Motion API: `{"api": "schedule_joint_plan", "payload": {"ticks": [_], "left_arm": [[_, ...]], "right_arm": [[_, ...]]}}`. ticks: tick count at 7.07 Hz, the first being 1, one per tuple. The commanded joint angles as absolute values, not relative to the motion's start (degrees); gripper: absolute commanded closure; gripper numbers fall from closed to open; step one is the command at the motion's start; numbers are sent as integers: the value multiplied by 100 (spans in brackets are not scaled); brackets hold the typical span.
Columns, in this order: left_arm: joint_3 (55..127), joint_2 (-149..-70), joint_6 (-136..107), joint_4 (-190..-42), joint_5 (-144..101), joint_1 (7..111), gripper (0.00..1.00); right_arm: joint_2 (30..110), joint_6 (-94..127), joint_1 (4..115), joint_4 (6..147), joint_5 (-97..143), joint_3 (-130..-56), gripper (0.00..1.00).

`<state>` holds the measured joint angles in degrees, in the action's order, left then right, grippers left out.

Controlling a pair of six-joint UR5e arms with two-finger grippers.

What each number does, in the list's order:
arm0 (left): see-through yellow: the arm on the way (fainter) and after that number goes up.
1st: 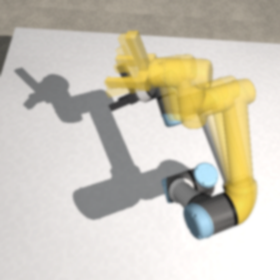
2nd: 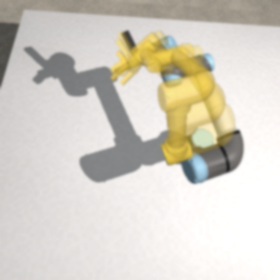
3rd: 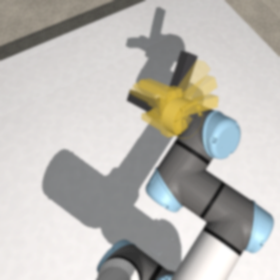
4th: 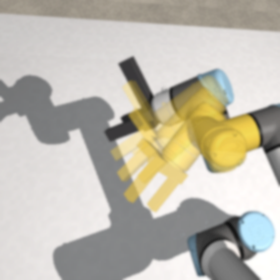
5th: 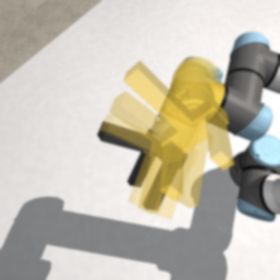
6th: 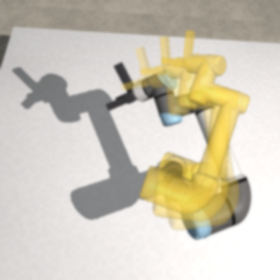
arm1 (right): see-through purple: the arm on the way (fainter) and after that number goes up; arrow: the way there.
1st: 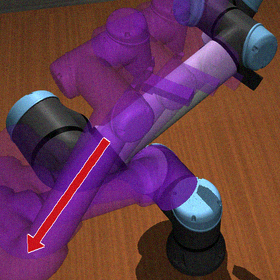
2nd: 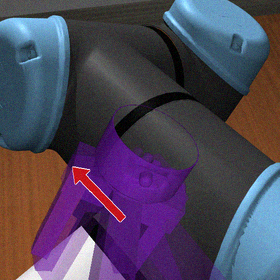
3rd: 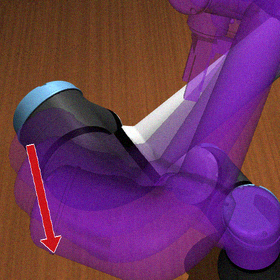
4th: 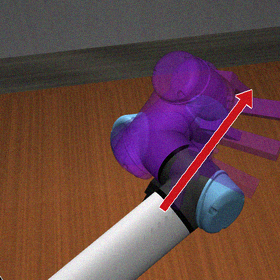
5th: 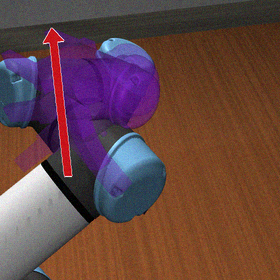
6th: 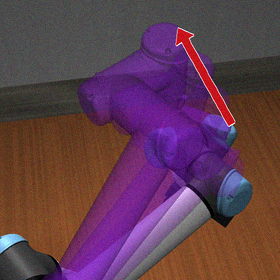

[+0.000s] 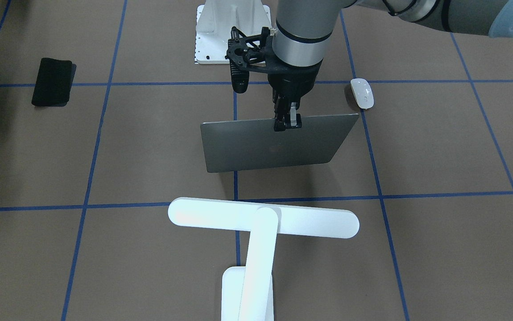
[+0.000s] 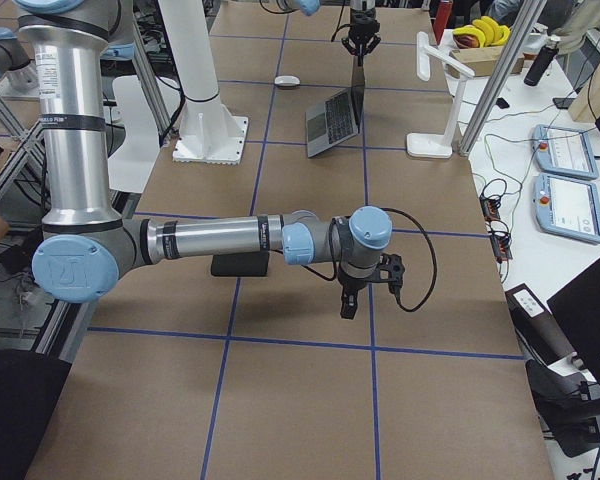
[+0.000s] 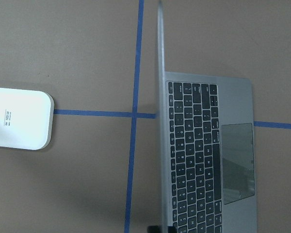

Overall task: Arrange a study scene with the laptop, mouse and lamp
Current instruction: 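Nudge the laptop into place in front of the lamp with the left gripper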

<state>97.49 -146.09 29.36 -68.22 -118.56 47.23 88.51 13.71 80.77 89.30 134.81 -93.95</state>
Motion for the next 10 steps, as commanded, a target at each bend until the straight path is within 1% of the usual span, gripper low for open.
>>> {"api": "schedule_joint_plan", "payload": {"ticks": [1,4,10], "left_arm": [[9651,-14616,2909,-6925,-11856,4720,100],[9449,-14616,2707,-7241,-11856,4711,100],[9457,-14546,3022,-7260,-11505,4711,100]], "right_arm": [[8842,1371,8077,8930,13482,-9387,0],[8833,1371,8068,8930,13474,-9387,0],[8824,1371,8068,8930,13482,-9396,0]]}}
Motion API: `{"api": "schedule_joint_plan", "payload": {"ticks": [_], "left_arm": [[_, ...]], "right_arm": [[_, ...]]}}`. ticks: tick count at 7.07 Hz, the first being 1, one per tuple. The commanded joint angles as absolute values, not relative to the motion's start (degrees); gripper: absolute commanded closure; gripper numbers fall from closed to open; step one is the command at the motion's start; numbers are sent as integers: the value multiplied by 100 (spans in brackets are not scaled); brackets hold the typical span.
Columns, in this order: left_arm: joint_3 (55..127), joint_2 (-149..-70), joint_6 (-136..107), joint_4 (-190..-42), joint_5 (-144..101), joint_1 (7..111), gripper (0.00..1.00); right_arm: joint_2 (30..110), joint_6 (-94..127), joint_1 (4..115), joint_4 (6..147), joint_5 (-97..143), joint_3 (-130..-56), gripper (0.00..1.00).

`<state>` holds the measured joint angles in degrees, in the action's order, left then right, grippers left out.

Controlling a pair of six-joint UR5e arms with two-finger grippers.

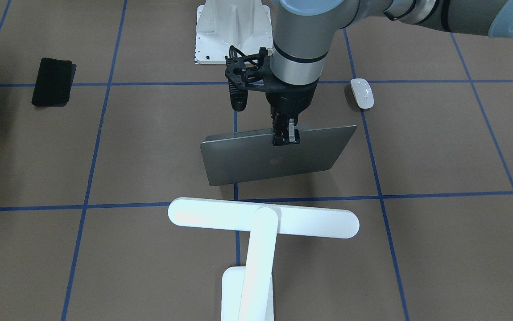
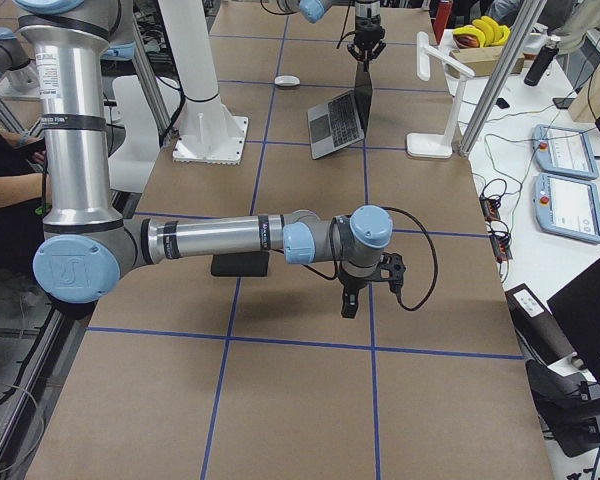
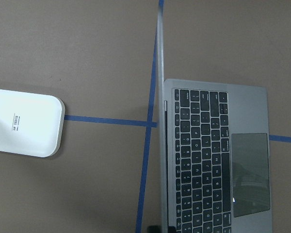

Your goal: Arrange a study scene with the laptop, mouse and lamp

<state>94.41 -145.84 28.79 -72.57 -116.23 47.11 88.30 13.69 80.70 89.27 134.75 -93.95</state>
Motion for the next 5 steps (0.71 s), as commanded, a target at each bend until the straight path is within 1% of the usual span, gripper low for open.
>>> {"api": "schedule_joint_plan", "payload": {"ticks": [1,5], "left_arm": [[9405,-14485,3023,-7495,-11496,4685,100],[9273,-14484,3024,-7813,-11496,4623,100]], "right_arm": [[8763,1371,8068,8947,13491,-9387,0],[8737,1371,8077,8991,13491,-9360,0]]}}
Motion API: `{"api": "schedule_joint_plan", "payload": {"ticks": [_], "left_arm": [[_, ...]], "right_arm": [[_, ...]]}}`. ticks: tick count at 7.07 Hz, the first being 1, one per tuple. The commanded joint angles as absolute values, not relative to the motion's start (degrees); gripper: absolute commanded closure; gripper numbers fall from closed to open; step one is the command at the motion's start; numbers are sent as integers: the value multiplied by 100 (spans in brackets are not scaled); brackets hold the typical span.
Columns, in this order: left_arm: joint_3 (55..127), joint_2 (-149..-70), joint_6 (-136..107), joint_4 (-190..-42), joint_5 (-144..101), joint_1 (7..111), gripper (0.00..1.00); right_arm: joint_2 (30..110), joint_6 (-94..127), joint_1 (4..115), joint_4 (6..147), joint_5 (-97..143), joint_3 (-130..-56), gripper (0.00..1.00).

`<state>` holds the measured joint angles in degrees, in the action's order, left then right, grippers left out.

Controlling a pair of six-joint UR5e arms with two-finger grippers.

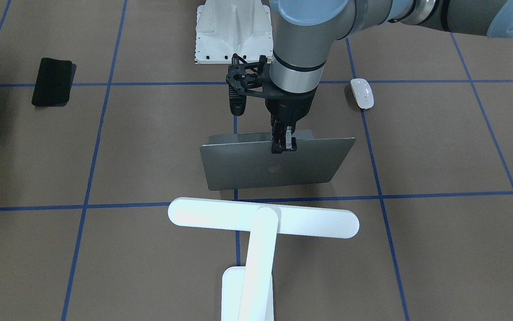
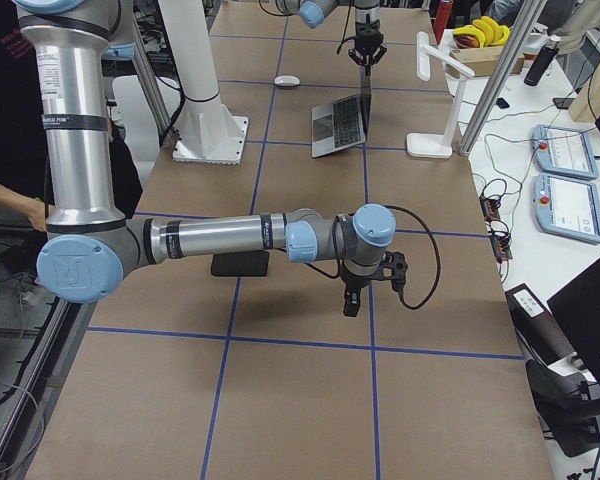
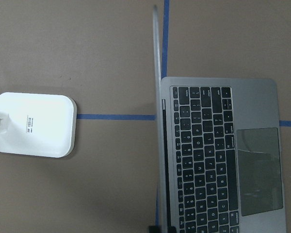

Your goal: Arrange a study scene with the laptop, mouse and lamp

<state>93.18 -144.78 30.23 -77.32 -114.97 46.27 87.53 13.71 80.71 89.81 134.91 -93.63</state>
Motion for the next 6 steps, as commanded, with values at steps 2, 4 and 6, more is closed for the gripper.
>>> {"api": "schedule_joint_plan", "payload": {"ticks": [2,4,6], "left_arm": [[9115,-14476,2980,-8015,-11505,4623,100],[9027,-14449,2822,-8156,-11505,4606,100],[8991,-14449,2821,-8165,-11505,4597,100]], "right_arm": [[8728,1371,8077,8991,13491,-9360,0],[8728,1371,8077,8991,13491,-9352,0],[8736,1371,8077,8982,13491,-9352,0]]}}
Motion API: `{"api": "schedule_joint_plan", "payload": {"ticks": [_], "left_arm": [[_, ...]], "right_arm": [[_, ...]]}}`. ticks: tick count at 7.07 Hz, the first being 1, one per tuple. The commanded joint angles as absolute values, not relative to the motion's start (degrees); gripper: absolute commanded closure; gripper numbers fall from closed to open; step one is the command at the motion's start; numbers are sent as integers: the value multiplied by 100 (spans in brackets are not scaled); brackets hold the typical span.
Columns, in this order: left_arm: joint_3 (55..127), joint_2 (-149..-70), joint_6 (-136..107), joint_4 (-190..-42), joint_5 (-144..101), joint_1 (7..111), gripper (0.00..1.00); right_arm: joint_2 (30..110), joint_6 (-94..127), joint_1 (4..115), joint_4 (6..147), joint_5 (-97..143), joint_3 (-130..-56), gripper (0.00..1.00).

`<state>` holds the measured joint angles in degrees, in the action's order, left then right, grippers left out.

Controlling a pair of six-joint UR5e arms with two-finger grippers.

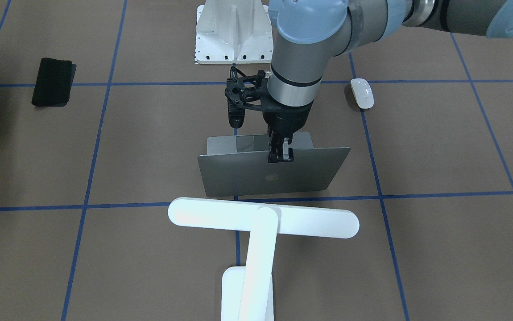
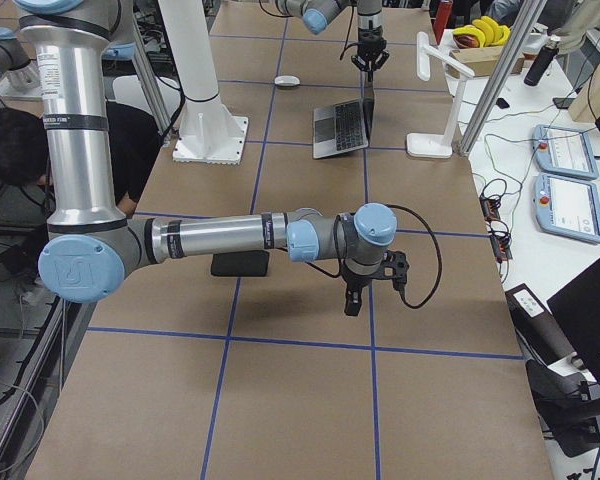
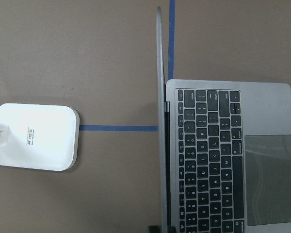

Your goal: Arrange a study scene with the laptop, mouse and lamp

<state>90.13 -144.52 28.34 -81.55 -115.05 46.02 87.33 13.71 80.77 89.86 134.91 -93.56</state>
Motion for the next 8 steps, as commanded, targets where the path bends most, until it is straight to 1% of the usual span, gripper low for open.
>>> {"api": "schedule_joint_plan", "payload": {"ticks": [1,2,4,5,6,8], "left_arm": [[8991,-14449,2813,-8165,-11505,4597,100],[9000,-14458,2804,-8165,-11505,4597,100],[8991,-14467,2804,-8165,-11505,4579,84],[8983,-14467,2804,-8165,-11505,4579,72],[8982,-14458,2795,-8156,-11496,4579,62],[8982,-14449,2531,-8279,-11496,4509,59]], "right_arm": [[8736,1371,8077,8974,13491,-9352,0],[8736,1371,8077,8965,13491,-9360,0],[8745,1371,8077,8956,13491,-9360,0],[8736,1371,8077,8956,13491,-9360,0],[8745,1371,8077,8956,13491,-9360,0],[8736,1362,8077,8947,13491,-9360,0]]}}
